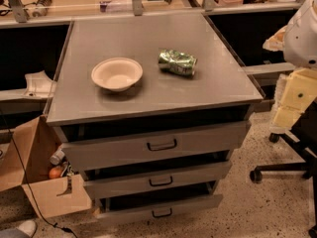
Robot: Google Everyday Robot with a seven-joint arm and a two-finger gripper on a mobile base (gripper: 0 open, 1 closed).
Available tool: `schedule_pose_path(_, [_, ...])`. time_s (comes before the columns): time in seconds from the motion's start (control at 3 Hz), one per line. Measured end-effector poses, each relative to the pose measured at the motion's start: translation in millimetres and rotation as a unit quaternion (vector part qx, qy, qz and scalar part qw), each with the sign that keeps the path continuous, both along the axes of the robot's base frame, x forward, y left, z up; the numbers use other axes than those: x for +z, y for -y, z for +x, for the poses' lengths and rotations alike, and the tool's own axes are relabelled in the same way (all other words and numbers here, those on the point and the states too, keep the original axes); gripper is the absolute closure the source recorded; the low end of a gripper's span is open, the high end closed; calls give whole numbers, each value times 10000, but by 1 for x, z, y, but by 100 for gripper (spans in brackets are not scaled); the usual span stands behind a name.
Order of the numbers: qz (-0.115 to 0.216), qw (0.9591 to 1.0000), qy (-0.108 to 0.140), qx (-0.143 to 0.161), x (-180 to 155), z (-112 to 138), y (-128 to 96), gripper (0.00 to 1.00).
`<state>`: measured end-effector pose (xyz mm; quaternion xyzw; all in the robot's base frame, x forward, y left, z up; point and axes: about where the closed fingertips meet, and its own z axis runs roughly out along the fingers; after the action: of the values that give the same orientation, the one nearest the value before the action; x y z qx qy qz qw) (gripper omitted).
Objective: Open top drawer
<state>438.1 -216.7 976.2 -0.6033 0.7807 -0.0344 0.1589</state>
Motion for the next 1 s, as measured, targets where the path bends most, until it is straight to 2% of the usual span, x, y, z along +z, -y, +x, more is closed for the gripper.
schedule_pose_path(0.67, [49,9999,-15,95,-6,2,-6,0])
schedule_pose_path(1.0, [154,9994,-157,284,-25,3,-16,0])
